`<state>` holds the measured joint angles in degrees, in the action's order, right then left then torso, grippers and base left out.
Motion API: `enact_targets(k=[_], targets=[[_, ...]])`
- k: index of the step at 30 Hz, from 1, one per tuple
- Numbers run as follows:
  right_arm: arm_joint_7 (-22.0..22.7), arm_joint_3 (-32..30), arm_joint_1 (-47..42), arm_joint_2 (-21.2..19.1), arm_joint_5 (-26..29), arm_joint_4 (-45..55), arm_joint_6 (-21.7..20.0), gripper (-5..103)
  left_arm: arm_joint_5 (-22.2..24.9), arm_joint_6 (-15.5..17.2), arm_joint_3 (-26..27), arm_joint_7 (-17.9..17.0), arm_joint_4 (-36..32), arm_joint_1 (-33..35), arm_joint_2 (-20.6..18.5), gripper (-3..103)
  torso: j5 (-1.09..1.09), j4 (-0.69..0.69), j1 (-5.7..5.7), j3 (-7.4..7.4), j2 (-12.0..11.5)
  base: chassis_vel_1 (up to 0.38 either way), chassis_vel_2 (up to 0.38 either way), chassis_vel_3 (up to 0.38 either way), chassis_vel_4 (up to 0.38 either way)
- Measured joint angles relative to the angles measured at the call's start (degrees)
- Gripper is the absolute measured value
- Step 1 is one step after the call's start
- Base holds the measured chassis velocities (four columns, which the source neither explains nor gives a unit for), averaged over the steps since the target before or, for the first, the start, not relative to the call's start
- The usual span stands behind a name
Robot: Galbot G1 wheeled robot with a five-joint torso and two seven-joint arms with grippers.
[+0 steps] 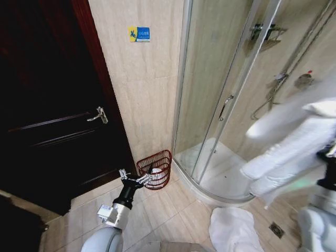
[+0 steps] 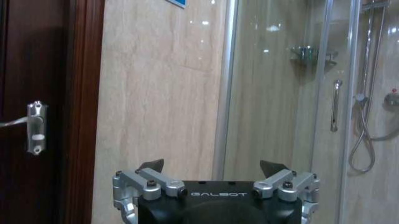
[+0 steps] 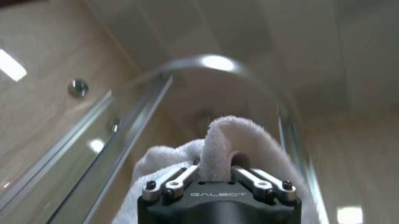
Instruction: Discard the used towel into the hamper.
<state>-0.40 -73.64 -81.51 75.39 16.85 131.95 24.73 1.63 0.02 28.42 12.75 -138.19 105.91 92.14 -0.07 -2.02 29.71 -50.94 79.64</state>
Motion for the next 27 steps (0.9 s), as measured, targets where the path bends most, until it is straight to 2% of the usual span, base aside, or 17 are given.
enact_targets(k=[6,12,13,16,19,20,23,27], targets=[[1.0,-4.6,0.8,-4.4,0.3,0.9,0.3,9,0.0,0.0,0.0,0.0,0.0,0.0,0.0,100,0.09,0.01,0.0,0.0,0.0,0.0,0.0,0.0,0.0],[1.2,-6.1,0.8,-5.5,1.0,1.3,1.1,9,0.0,0.0,0.0,0.0,0.0,0.0,0.0,100,0.02,0.0,0.0,0.0,0.0,0.0,0.0,0.0,0.0],[1.2,-6.4,0.7,-5.7,1.4,1.4,1.3,9,0.0,0.0,0.0,0.0,0.0,0.0,0.0,100,0.06,0.0,0.0,0.0,0.0,0.0,0.0,0.0,0.0],[0.9,-6.7,0.3,-5.9,3.4,2.4,1.0,9,0.0,0.0,0.0,0.0,0.0,0.0,0.0,100,0.07,0.0,0.0,0.0,0.0,0.0,0.0,0.0,0.0],[0.3,-6.7,-1.2,-5.3,8.9,5.2,-1.0,9,0.0,0.0,0.0,0.0,0.0,0.0,0.0,100,0.07,0.0,0.0,0.0,0.0,0.0,0.0,0.0,0.0],[0.3,-6.7,-1.2,-5.3,8.9,5.2,-1.0,9,0.0,0.0,0.0,0.0,0.0,0.0,0.0,100,0.07,0.0,0.0,0.0,0.0,0.0,0.0,0.0,0.0],[-0.4,-6.1,-2.7,-4.4,13.6,8.2,-3.4,9,0.0,0.0,0.0,0.0,0.0,0.0,0.0,100,0.07,0.0,0.0,0.0,0.0,0.0,0.0,0.0,0.0],[-0.5,-5.0,-3.2,-4.4,14.6,10.2,-4.2,9,0.0,0.0,0.0,0.0,0.0,0.0,0.0,100,0.06,0.0,0.0,0.0,0.0,0.0,0.0,0.0,0.0]])
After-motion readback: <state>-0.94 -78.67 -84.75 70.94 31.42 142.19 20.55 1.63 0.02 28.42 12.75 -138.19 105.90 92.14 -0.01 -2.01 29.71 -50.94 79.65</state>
